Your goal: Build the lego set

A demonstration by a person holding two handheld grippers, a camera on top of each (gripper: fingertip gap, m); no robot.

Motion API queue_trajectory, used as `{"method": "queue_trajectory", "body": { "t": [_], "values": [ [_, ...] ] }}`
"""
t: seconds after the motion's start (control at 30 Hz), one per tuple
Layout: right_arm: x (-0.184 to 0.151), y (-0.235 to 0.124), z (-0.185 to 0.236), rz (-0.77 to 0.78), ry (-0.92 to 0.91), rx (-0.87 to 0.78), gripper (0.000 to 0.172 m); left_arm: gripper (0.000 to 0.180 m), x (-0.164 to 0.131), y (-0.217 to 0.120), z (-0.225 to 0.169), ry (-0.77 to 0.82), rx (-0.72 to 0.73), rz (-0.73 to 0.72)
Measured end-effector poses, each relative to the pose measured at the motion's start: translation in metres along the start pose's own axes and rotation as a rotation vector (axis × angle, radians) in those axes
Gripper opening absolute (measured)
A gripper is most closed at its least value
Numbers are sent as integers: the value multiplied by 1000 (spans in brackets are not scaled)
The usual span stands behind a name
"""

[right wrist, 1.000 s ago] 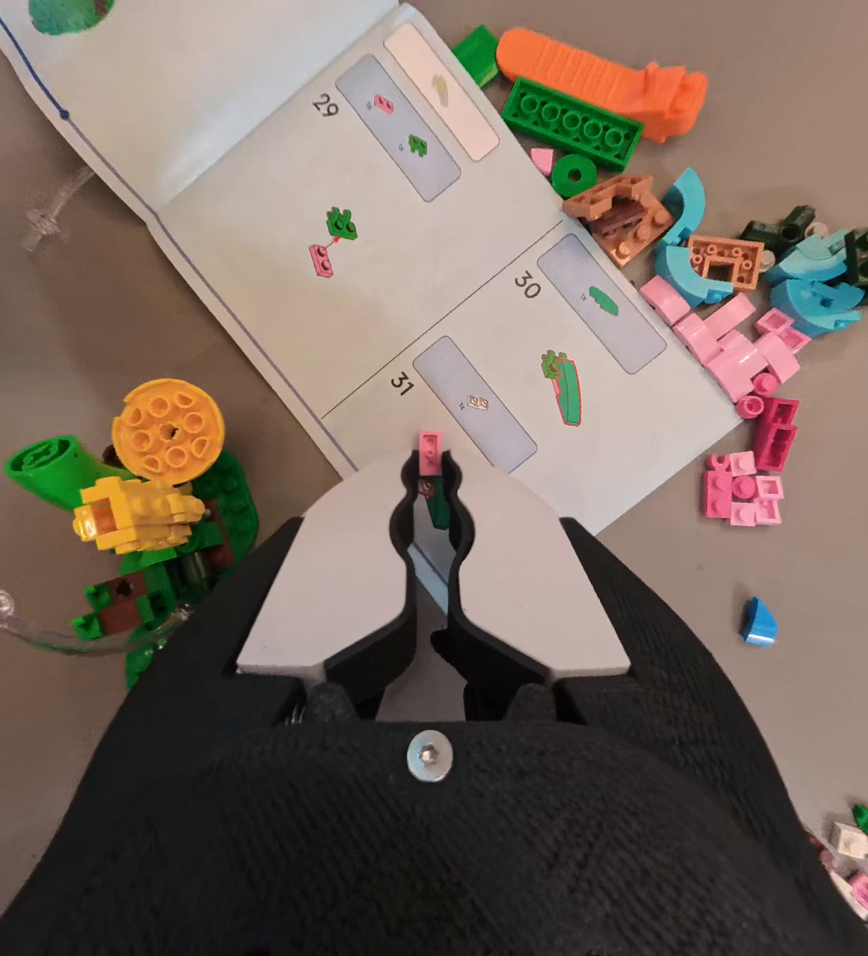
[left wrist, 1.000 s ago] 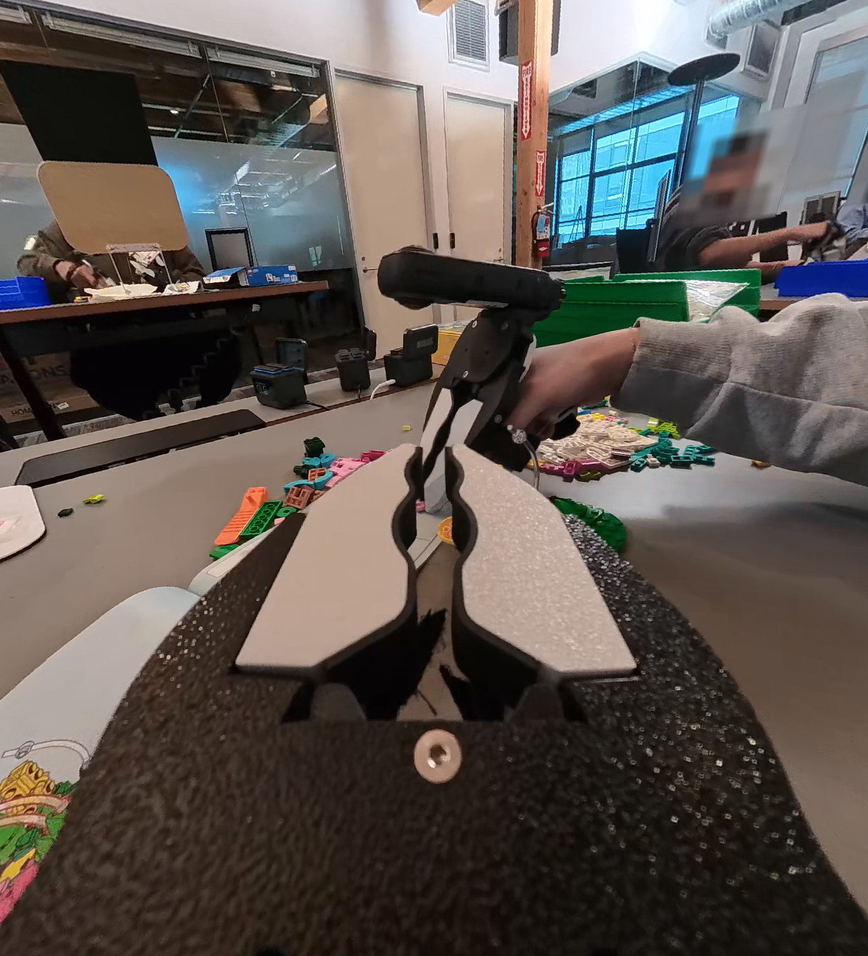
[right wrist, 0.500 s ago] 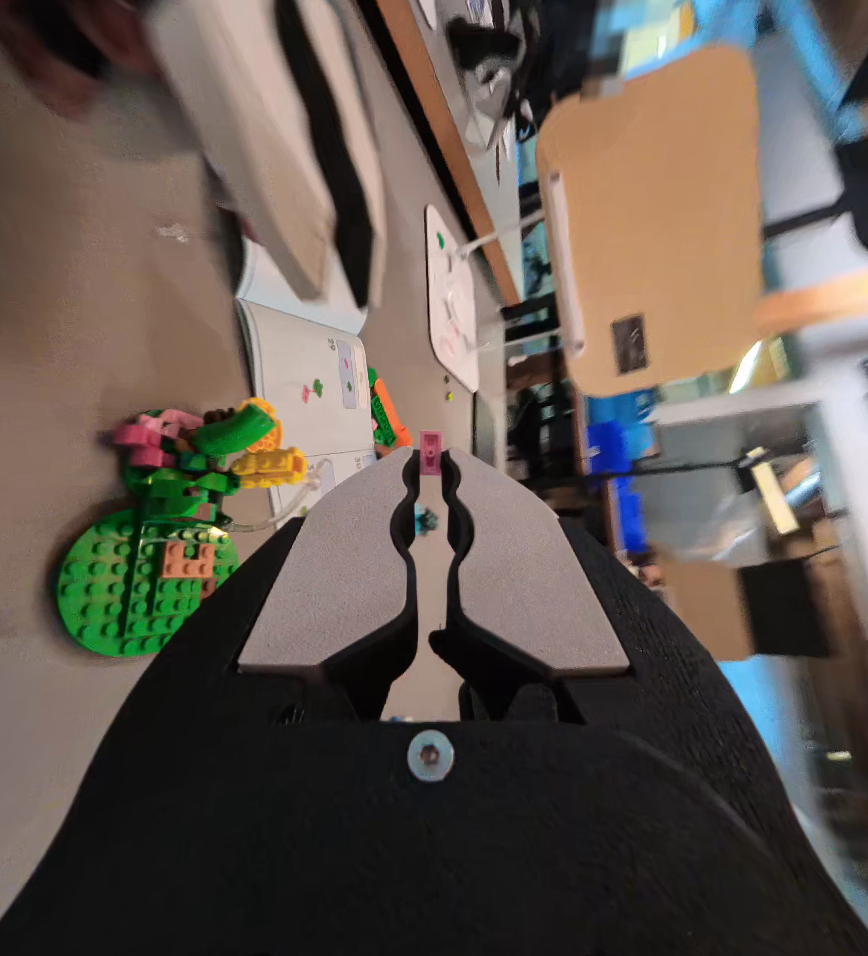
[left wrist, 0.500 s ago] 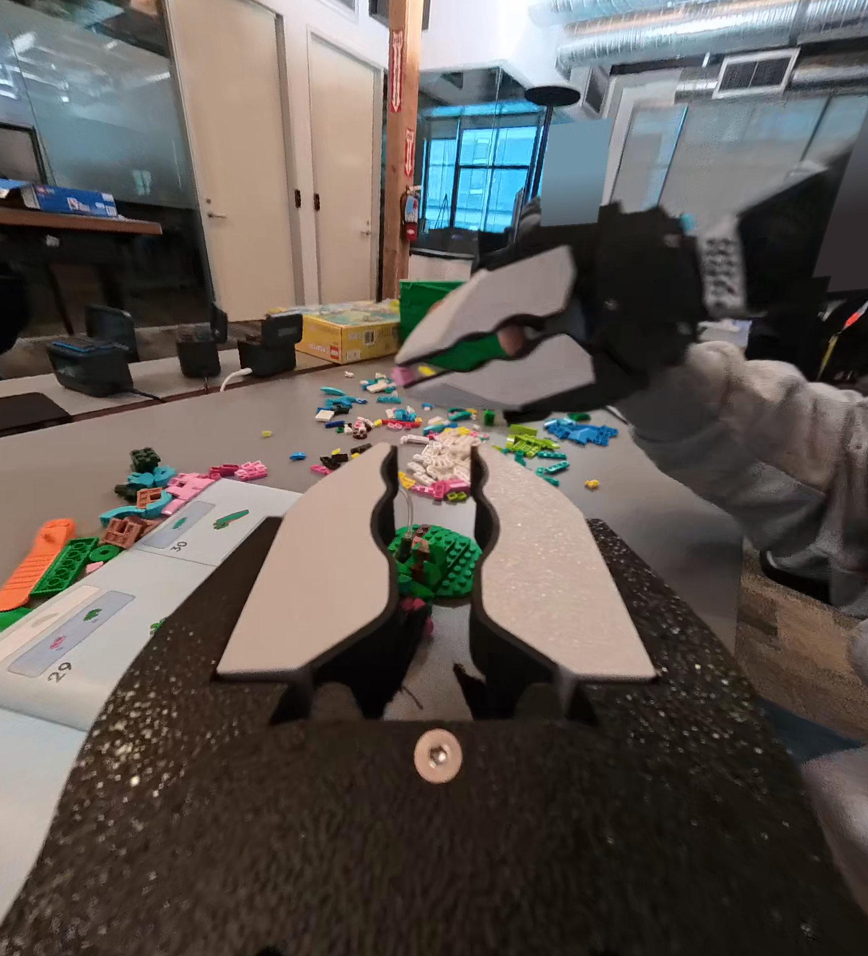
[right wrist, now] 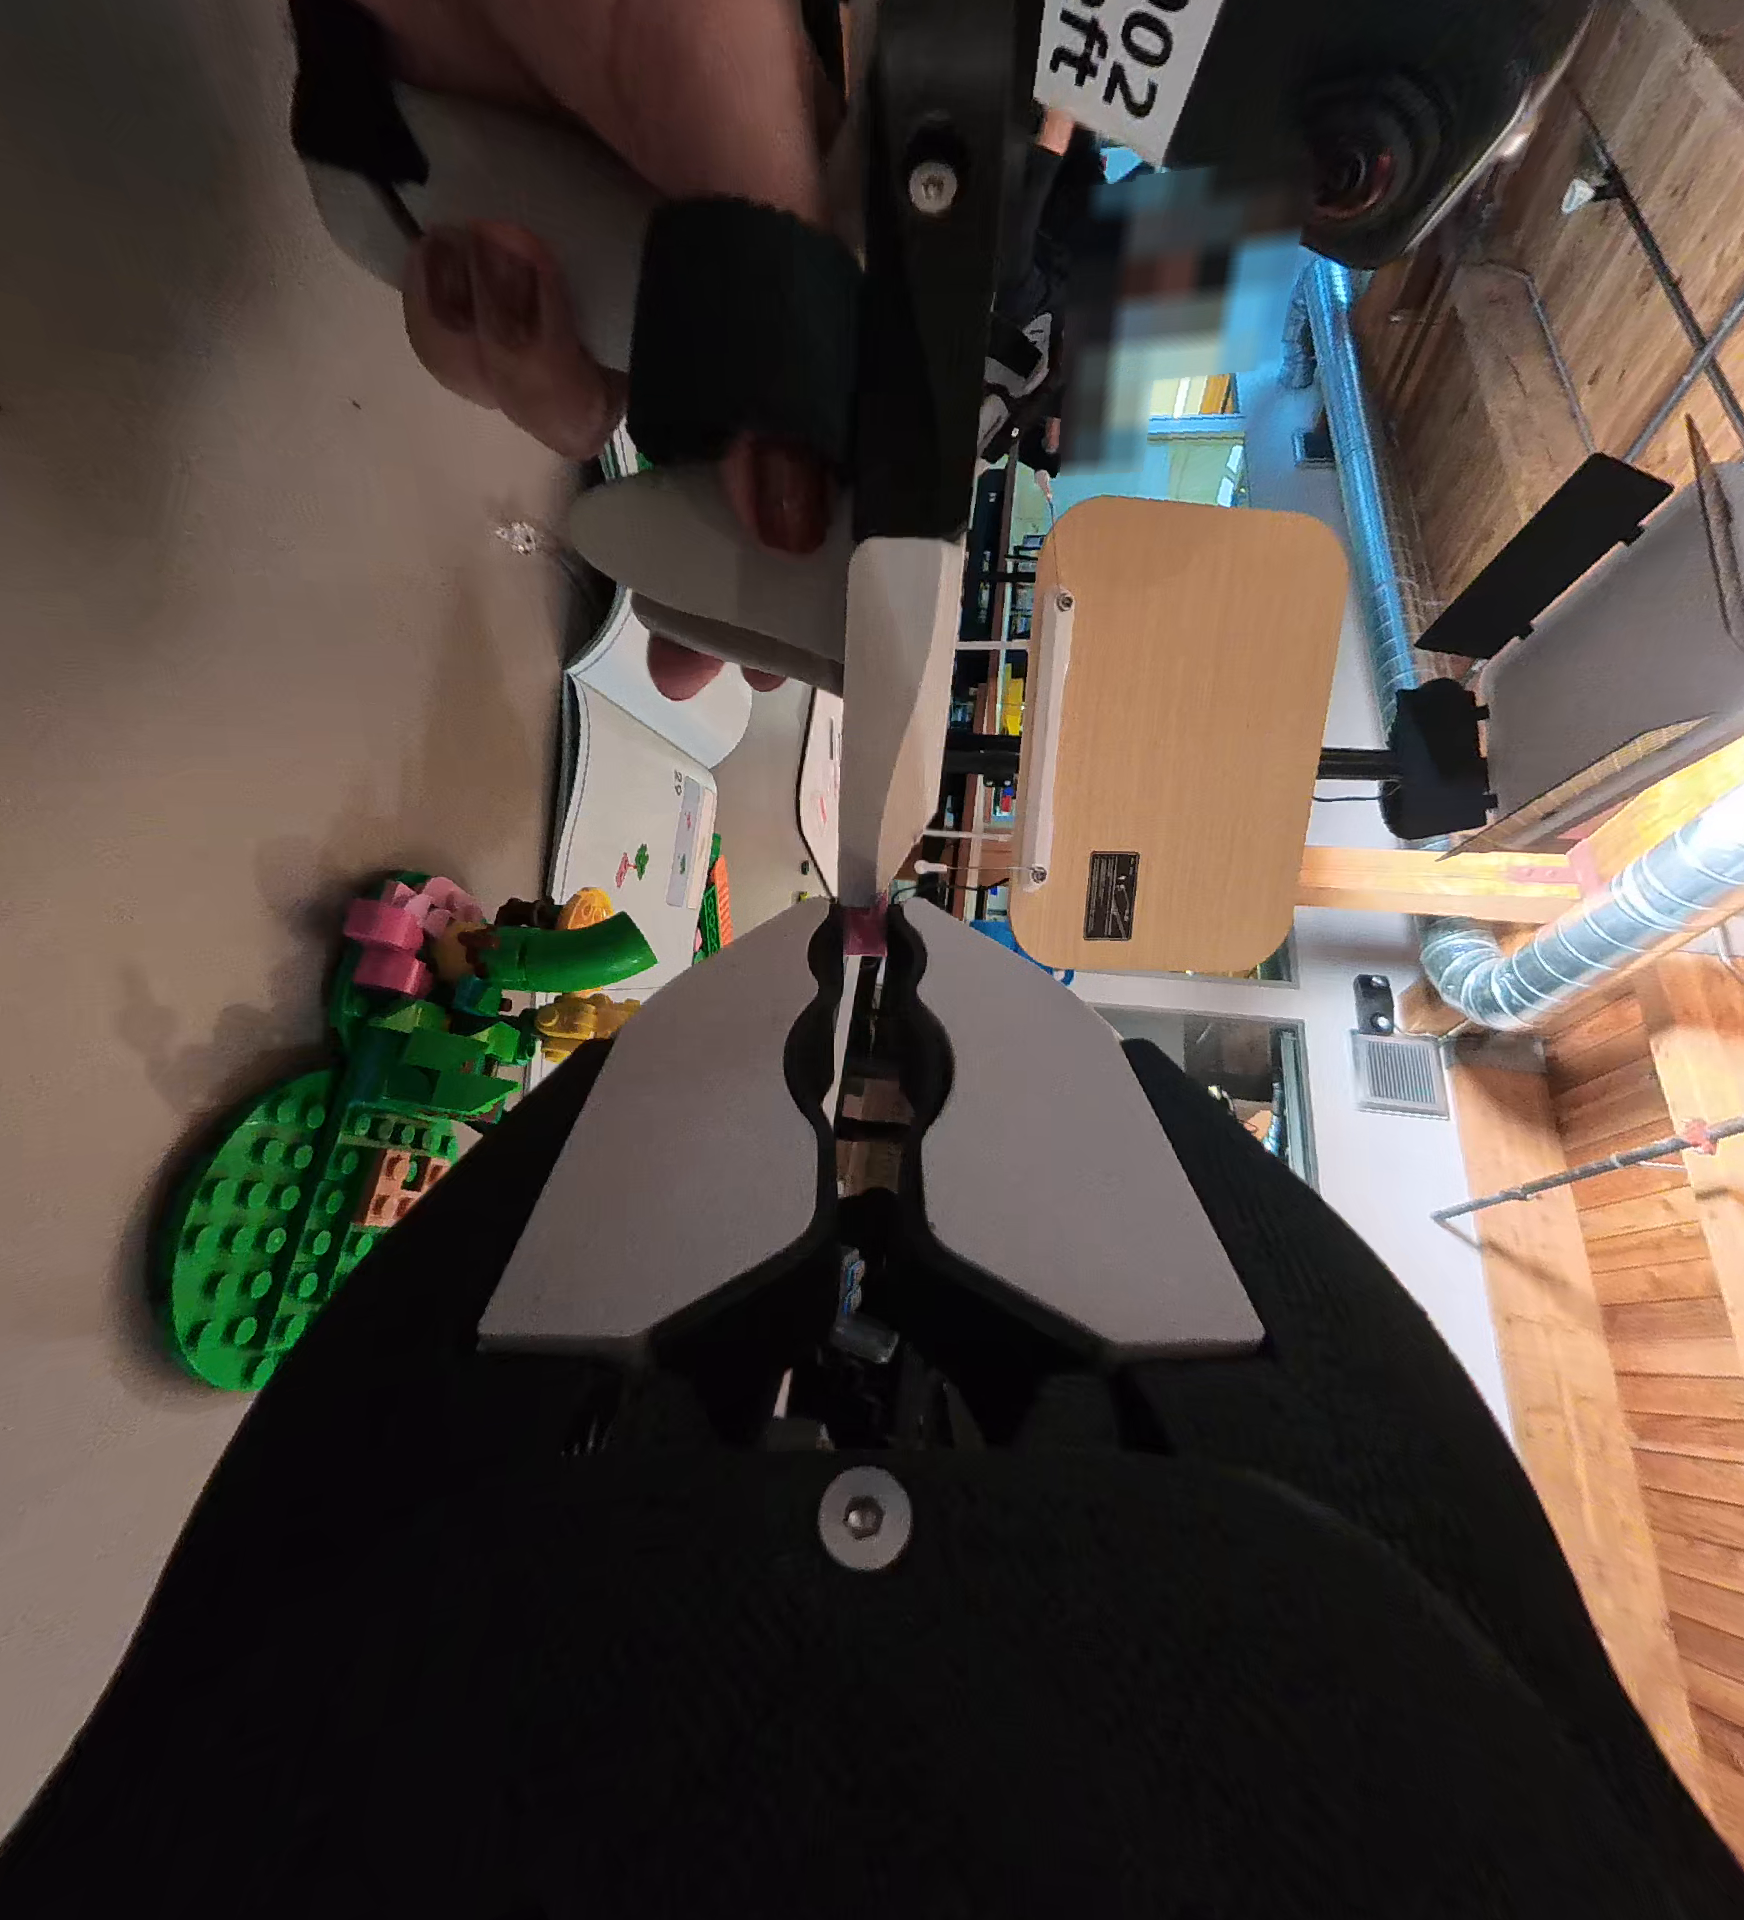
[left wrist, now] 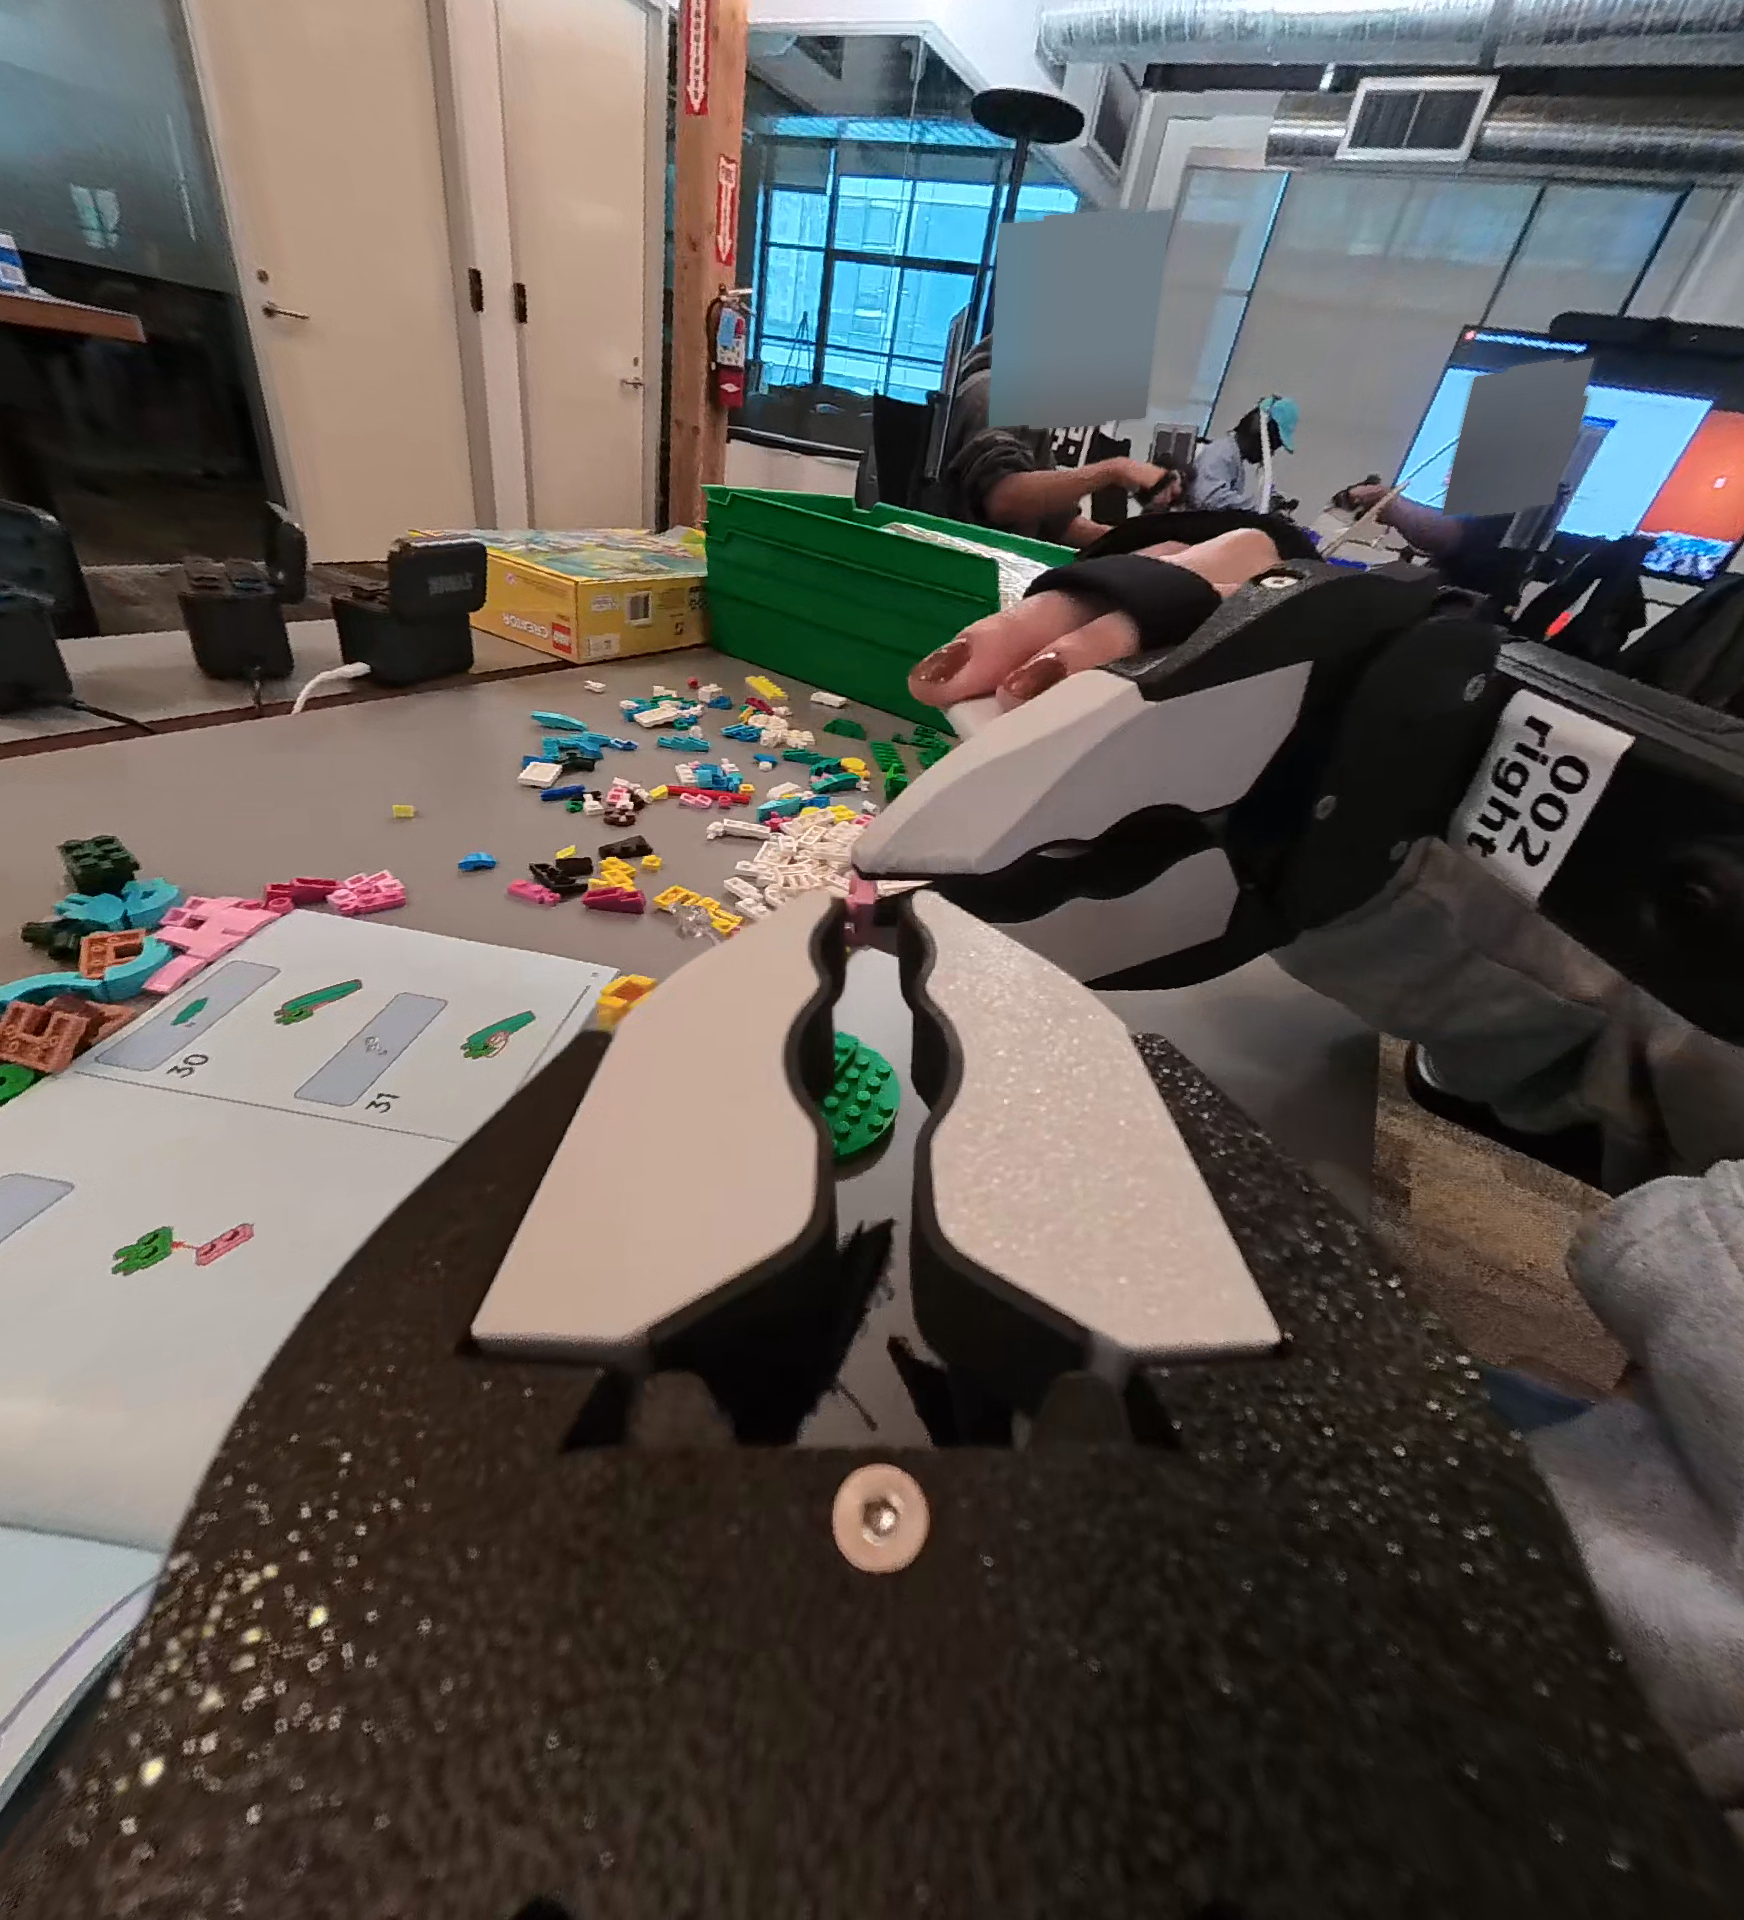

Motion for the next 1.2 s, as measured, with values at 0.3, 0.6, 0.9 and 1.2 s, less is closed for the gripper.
{"method": "queue_trajectory", "body": {
  "t": [0.3, 0.6, 0.9, 1.2],
  "values": [
    [1, -14, 3, -90, 309, 148, 9, 4, -5, -3, -7, 225, -5, 43],
    [-23, -11, -5, -250, 1643, 824, 21, 4, -11, -16, -26, 836, -14, -28],
    [-14, -4, 11, -318, 1847, 1118, 13, 4, -13, -20, -34, 952, -22, -83],
    [-11, -4, 17, -328, 1839, 1153, 6, 4, -17, -18, -39, 966, -58, -77]
  ]
}}
Point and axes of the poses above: each gripper's, where its closed fingertips meet, y out along the fingers, x out of its top, z = x × y across the jaws, the point moved 6 cm from there along -y, back along the fingers, and after that the axes turned 8 degrees about y, right-handed, at the moved point
